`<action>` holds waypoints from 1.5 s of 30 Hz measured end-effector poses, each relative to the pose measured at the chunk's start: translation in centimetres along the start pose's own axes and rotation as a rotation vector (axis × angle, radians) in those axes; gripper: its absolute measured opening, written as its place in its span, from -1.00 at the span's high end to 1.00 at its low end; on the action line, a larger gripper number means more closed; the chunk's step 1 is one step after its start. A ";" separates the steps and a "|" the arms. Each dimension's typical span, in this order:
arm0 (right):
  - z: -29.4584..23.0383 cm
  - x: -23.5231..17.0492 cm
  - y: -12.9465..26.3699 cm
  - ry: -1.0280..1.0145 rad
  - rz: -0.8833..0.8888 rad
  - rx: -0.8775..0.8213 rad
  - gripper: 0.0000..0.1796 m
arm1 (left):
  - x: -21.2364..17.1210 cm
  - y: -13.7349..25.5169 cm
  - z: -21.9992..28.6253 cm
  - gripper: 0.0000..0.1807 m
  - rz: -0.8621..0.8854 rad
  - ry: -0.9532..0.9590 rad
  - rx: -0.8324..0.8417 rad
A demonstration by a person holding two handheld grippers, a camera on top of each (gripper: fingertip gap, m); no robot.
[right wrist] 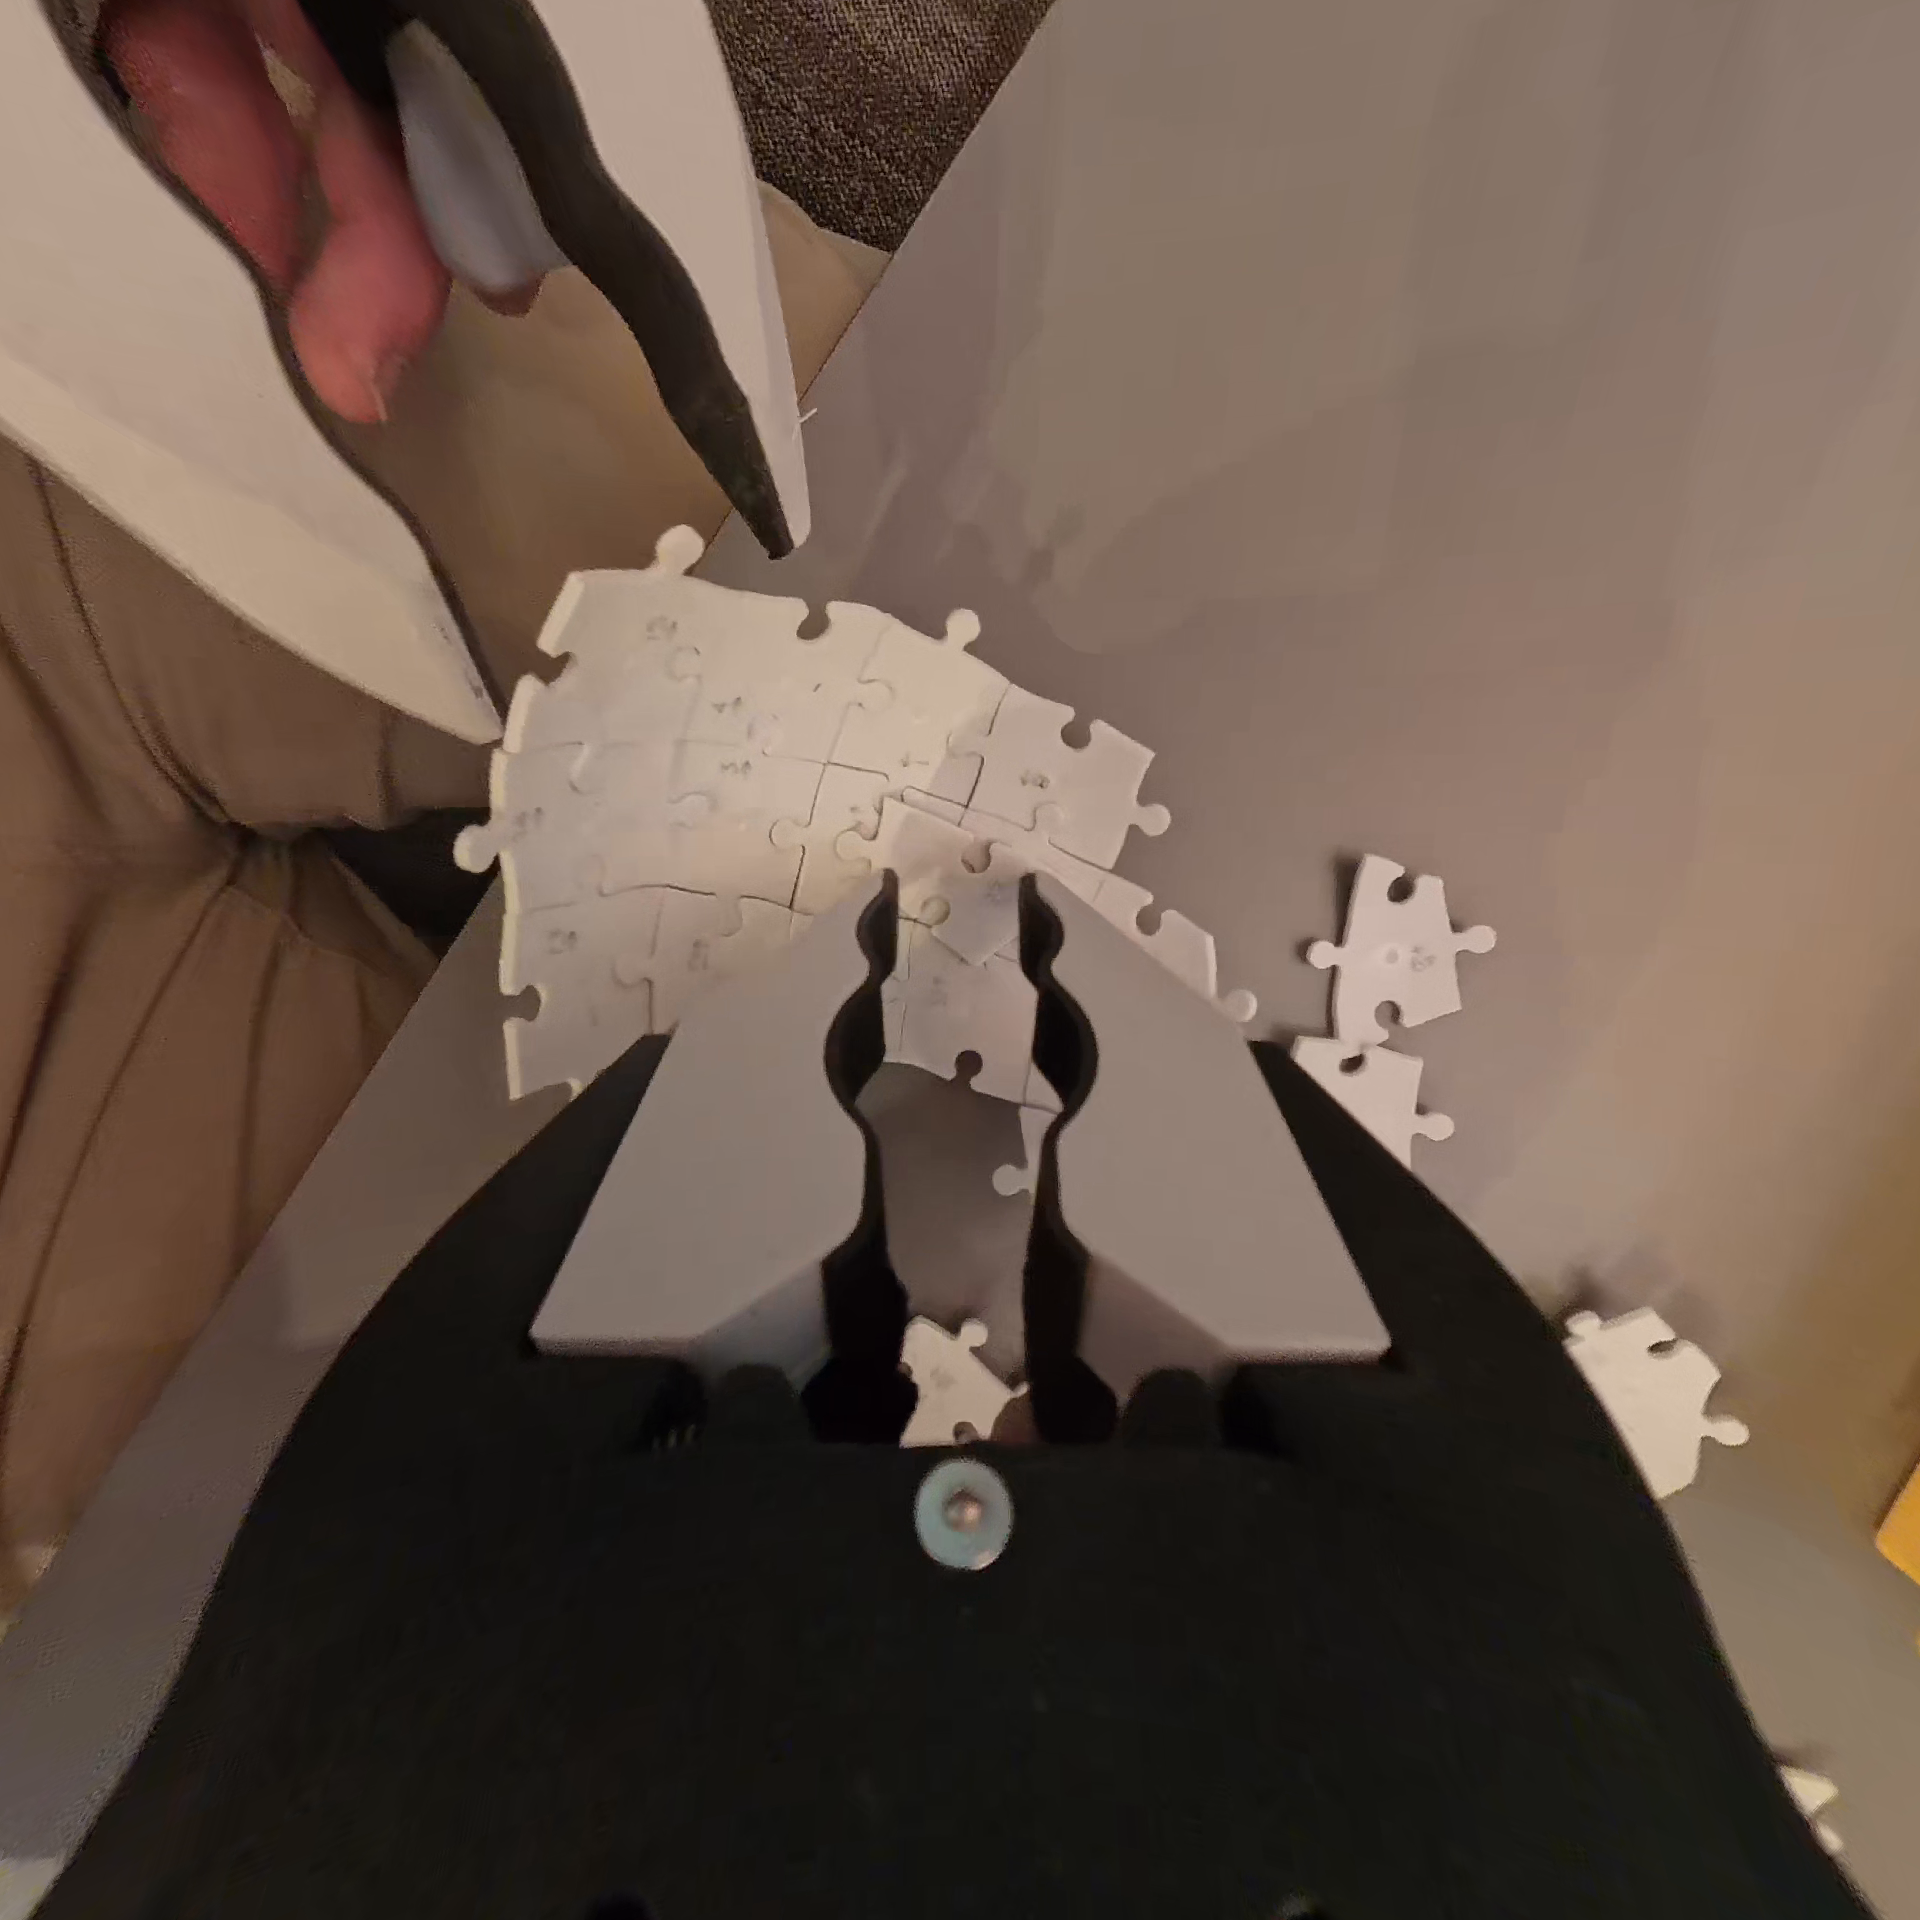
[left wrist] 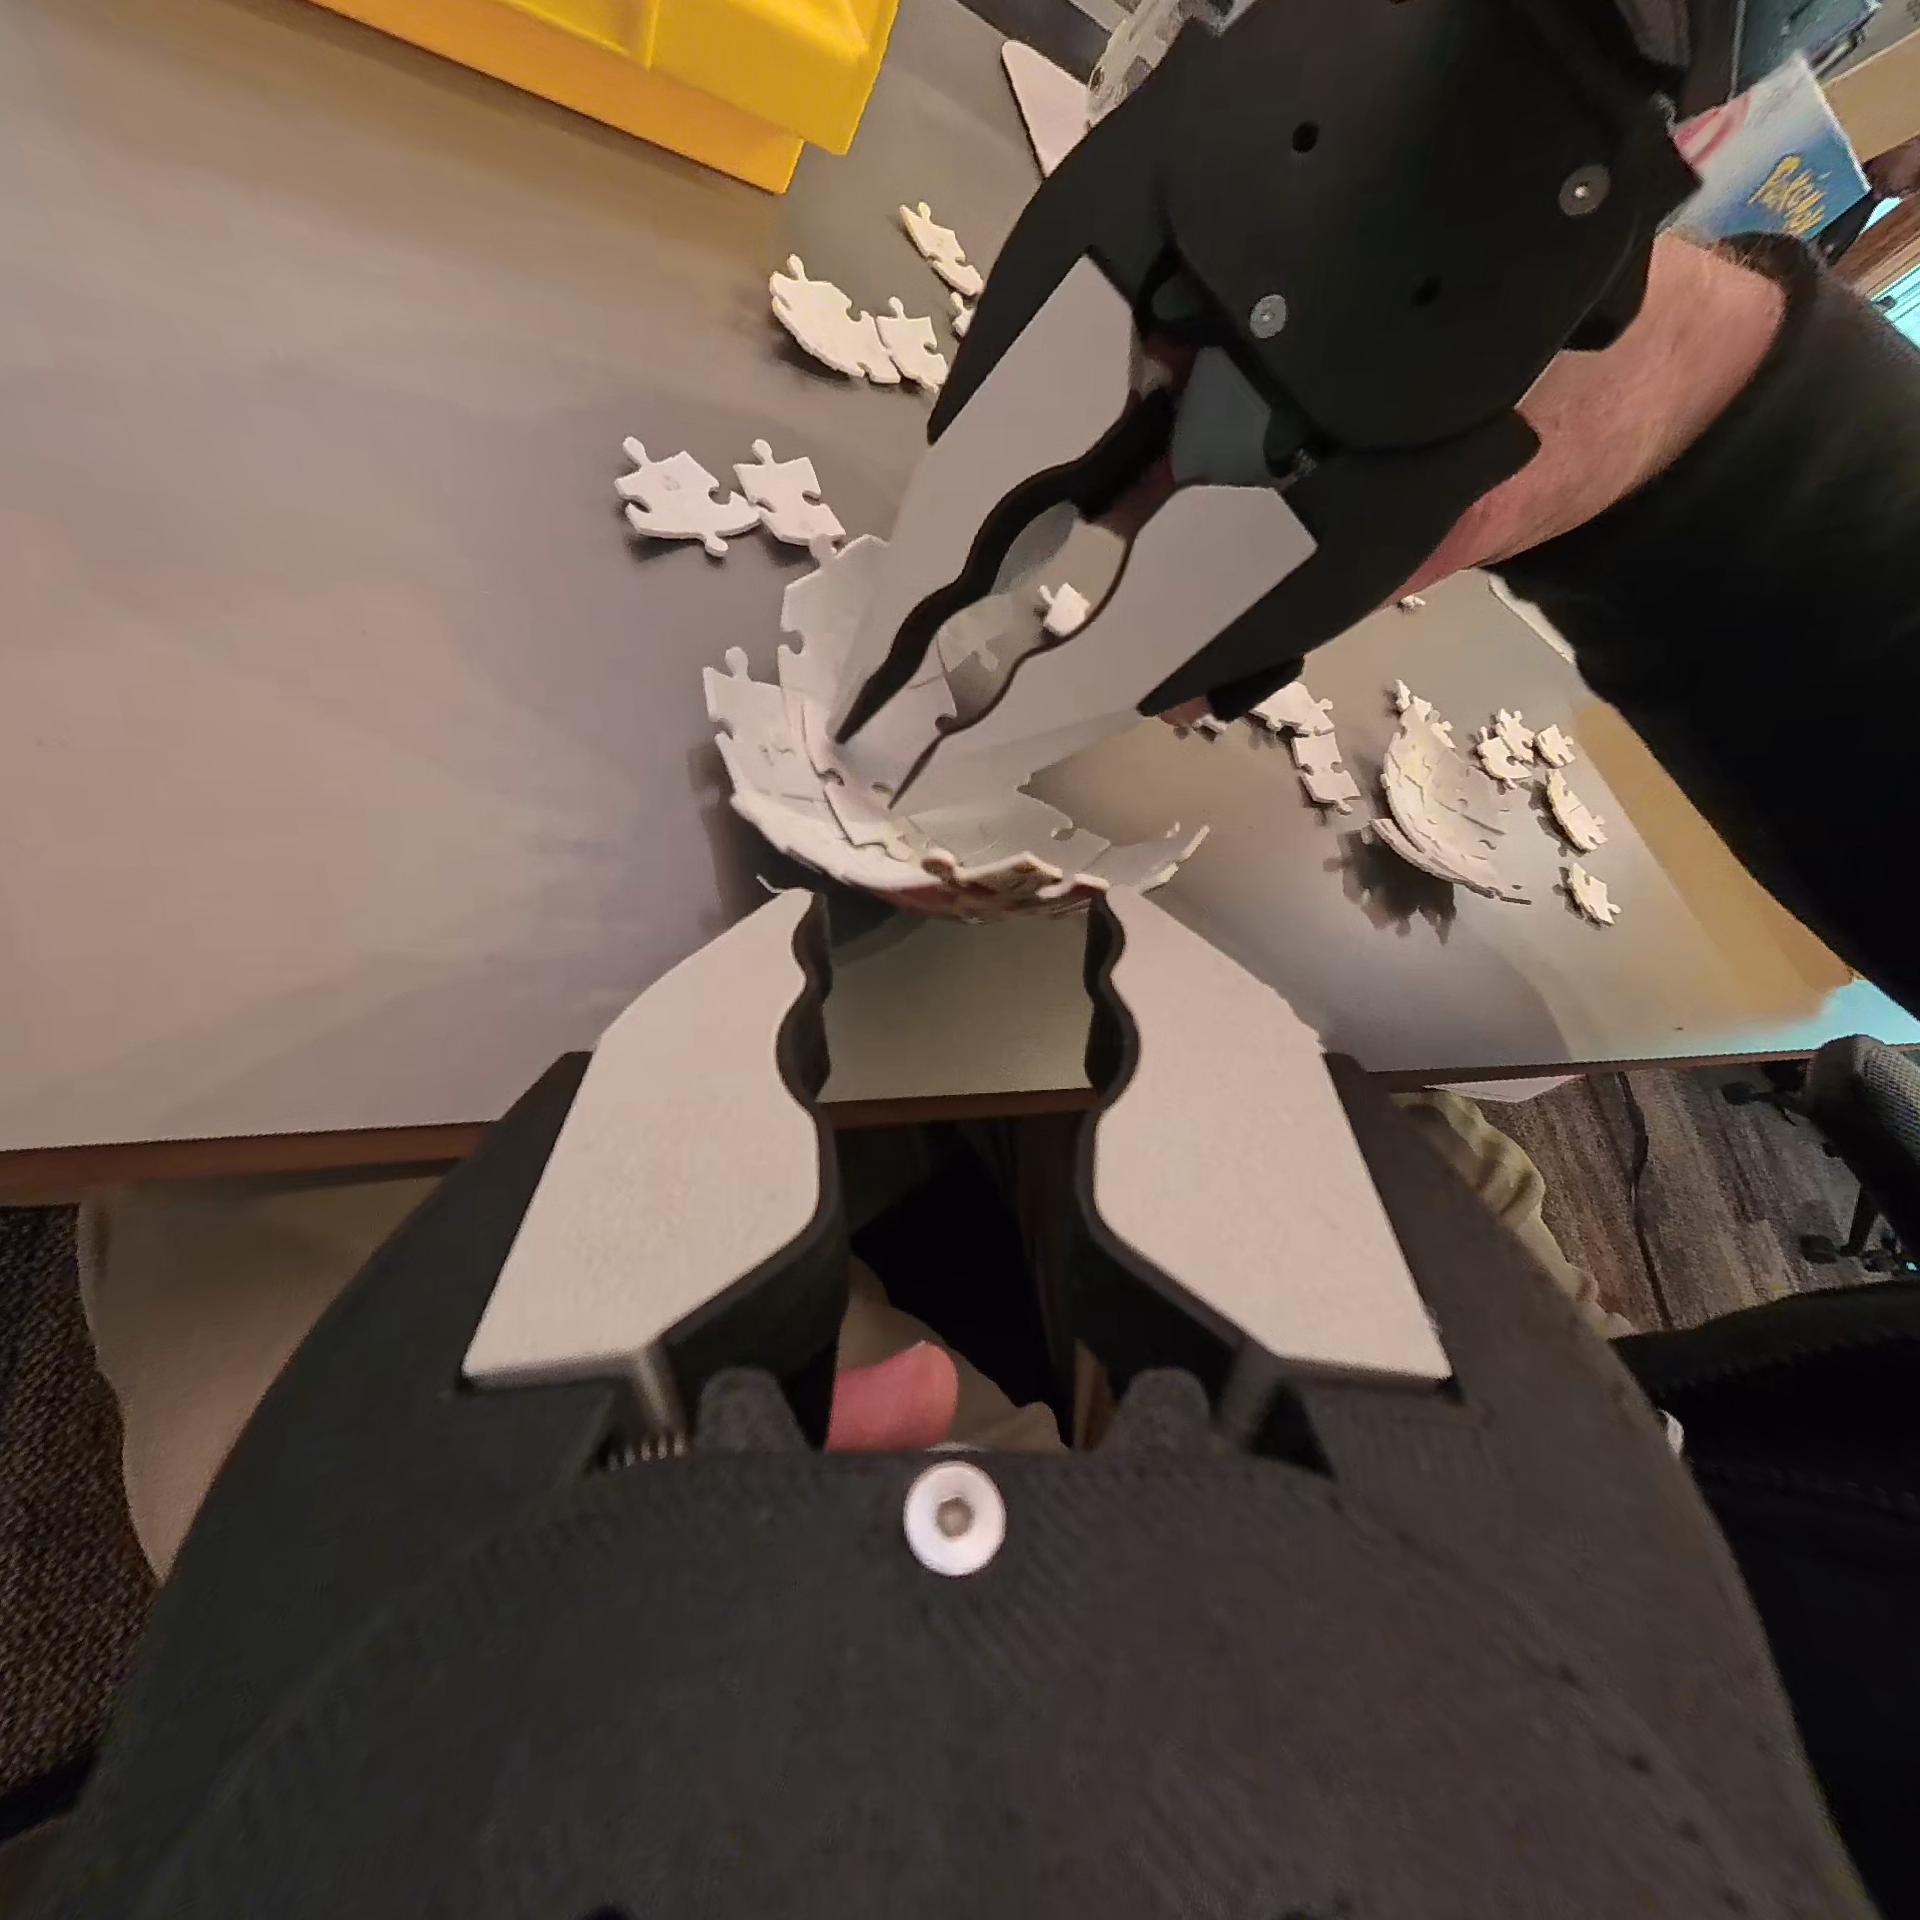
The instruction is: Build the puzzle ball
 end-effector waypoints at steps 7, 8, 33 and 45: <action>0.4 0.1 0.0 0.071 -0.035 -0.010 0.59 | 0.0 0.0 0.1 0.47 -0.008 -0.004 -0.009; 0.5 0.1 -0.1 0.079 -0.038 -0.017 0.60 | 0.0 -0.1 0.1 0.48 -0.010 -0.003 -0.010; -0.4 1.2 -0.7 0.189 0.032 -0.021 0.67 | 0.5 0.2 -0.7 0.44 -0.018 0.036 -0.038; -0.6 1.2 -0.9 0.178 0.040 0.007 0.76 | 0.8 -0.6 -2.2 0.44 -0.071 0.080 -0.047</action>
Point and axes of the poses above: each gripper's, where its closed fingertips meet, y back along the fingers, x out of its top, z = x × y across the jaws, the point moved 3 cm from there along y, back along the fingers, and after that the axes turned 1 degree about -y, right-handed, at the moved point
